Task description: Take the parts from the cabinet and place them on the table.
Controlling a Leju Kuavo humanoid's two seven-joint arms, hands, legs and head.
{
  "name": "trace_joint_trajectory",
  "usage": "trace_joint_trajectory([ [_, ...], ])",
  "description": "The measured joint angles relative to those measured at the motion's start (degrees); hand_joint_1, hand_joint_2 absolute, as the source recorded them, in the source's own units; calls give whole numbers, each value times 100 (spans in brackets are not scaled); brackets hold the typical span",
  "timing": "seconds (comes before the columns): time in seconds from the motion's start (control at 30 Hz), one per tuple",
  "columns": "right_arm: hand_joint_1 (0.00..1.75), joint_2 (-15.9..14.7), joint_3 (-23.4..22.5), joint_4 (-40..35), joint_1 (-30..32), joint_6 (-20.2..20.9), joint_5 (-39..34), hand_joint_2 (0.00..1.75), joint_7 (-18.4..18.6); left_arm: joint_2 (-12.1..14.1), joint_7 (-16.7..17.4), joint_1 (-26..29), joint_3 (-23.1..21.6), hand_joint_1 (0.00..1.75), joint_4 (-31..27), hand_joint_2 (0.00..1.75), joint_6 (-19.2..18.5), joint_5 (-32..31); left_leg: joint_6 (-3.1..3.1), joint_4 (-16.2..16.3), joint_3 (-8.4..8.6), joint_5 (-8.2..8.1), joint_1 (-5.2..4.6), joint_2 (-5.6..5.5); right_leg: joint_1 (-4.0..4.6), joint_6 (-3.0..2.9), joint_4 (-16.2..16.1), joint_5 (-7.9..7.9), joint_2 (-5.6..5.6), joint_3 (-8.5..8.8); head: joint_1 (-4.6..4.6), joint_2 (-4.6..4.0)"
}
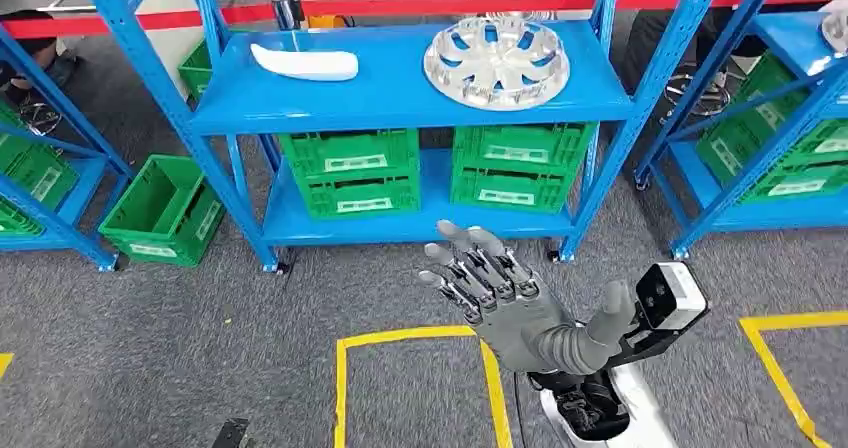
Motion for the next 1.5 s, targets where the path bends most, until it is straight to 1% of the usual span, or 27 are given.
trace_joint_trajectory([
  [0.03,0,0,-9,-7,15,11,4,0,-4,-7,11,-8,4,0,-9,0,0,-20,-49,-1,-22,-47,-5,9,26,-148,35,39,48,40,-35,0],
  [0.13,0,15,-28,-13,26,33,4,0,-13,-9,17,-15,35,0,-28,0,-2,-52,-97,194,-72,-33,48,42,-21,-293,16,-27,95,146,-35,0],
  [0.2,0,17,-46,-22,18,33,4,0,-15,-17,17,-28,35,0,-44,0,-2,-79,-171,988,-524,2,66,62,-5,-395,10,-133,93,257,-48,0],
  [0.27,0,17,-46,-22,35,33,7,0,-15,-15,24,-17,37,0,-44,0,-2,-81,-235,1757,-1105,-393,86,64,18,-417,10,-250,104,371,-46,0],
  [0.3,0,17,-50,-22,39,33,7,0,-15,-20,24,-13,37,0,-44,0,-2,-83,-242,1959,-1349,-591,91,67,36,-420,10,-320,127,452,-46,0],
  [0.33,0,17,-50,-22,41,33,7,0,-15,-24,26,-13,37,0,-46,0,-2,-83,-233,1927,-1438,-609,90,67,51,-415,10,-377,138,528,-48,0],
  [0.4,0,20,-52,-24,49,35,9,0,-15,-24,30,-12,37,0,-46,0,-2,-92,-122,1323,-1378,-238,65,65,105,-416,5,-530,154,753,-48,0],
  [0.47,0,26,-59,-31,59,35,17,0,-15,4,39,-10,39,0,-42,0,0,-100,160,468,-1221,680,-51,65,86,-429,-40,-658,158,856,-44,0],
  [0.5,0,28,-55,-31,46,41,26,0,-15,25,52,6,44,0,-46,0,2,-111,230,337,-1208,958,-120,-43,165,-381,-28,-724,192,963,9,0],
  [0.6,0,50,-83,-59,47,50,37,0,-15,46,63,-26,59,0,-81,0,17,-160,230,239,-1138,895,-193,12,97,-316,-155,-734,201,999,-35,0],
  [0.67,0,53,-101,-96,73,54,42,0,-15,35,66,-23,77,0,-122,0,18,-177,256,-54,-871,906,-116,21,141,-319,-190,-825,165,1103,-40,0],
  [0.7,0,52,-107,-101,45,68,35,0,-22,33,65,-41,81,0,-125,0,17,-197,286,-126,-789,891,-95,27,149,-334,136,-921,157,938,-26,0],
  [0.8,0,31,-140,-101,78,70,59,0,-22,-24,76,-52,87,0,-127,0,13,-221,279,-126,-706,771,-69,14,85,-275,1576,-1245,154,-70,-35,0],
  [0.87,0,24,-166,-101,97,66,74,0,-22,-52,90,-43,87,0,-127,0,13,-251,211,-97,-637,686,-40,-5,36,-118,1572,-995,148,-314,-33,0],
  [0.93,0,24,-186,-101,96,48,109,0,-24,-83,105,-46,92,0,-140,0,15,-282,108,20,-570,546,26,-25,-21,105,583,-342,126,-24,-31,0],
  [0.97,0,24,-201,-101,99,42,120,0,-41,-90,113,-49,94,0,-146,0,17,-303,51,119,-585,465,26,-35,-55,165,157,-122,99,111,-29,0],
  [1.0,0,28,-212,-100,98,37,123,0,-68,-67,124,-55,118,0,-148,0,22,-330,-16,241,-622,371,-7,-42,-26,91,164,-143,84,123,-5,0],
  [1.03,0,35,-223,-114,114,35,127,0,-92,-74,133,-55,129,0,-153,0,26,-334,-29,276,-645,341,-6,-42,-14,-84,184,-166,114,129,-33,0],
  [1.07,0,44,-247,-120,124,39,129,0,-118,-79,142,-52,133,0,-153,0,31,-341,-38,277,-640,334,0,-37,0,-160,185,-170,113,125,-33,0],
  [1.13,0,50,-256,-120,125,44,142,0,-171,-74,146,-55,142,0,-153,0,31,-358,-47,294,-636,317,37,-36,-30,-235,175,-163,123,137,-35,0],
  [1.2,0,65,-284,-138,130,96,218,0,-251,-76,146,-57,162,0,-171,0,31,-378,-130,613,-753,92,56,24,-40,-296,171,-182,127,175,-55,0],
  [1.27,0,79,-306,-142,133,157,306,0,-332,-78,146,-56,190,0,-177,0,28,-382,-188,1542,-1204,-362,80,58,-29,-311,173,-194,125,182,-53,0],
  [1.33,0,79,-319,-144,159,175,400,0,-415,-81,146,-50,208,0,-177,0,22,-398,-196,2166,-1552,-502,96,67,-17,-320,173,-202,125,185,-53,0],
  [1.37,0,85,-328,-144,164,195,446,0,-448,-85,146,-48,219,0,-177,0,17,-400,-176,2063,-1527,-363,96,66,-11,-326,173,-207,127,200,-53,0],
  [1.43,0,101,-332,-153,160,219,512,0,-496,-83,146,-47,234,0,-177,0,13,-413,-100,1202,-1119,143,81,91,5,-340,168,-220,88,242,-53,0],
  [1.47,0,116,-334,-157,157,223,531,0,-514,-83,146,-52,254,0,-177,0,13,-428,-16,596,-809,403,54,221,15,-348,159,-226,78,275,-55,0],
  [1.5,0,129,-334,-168,160,225,540,0,-520,-70,146,-71,282,0,-183,0,13,-435,20,333,-671,360,-1,437,17,-342,155,-230,75,290,-42,0],
])
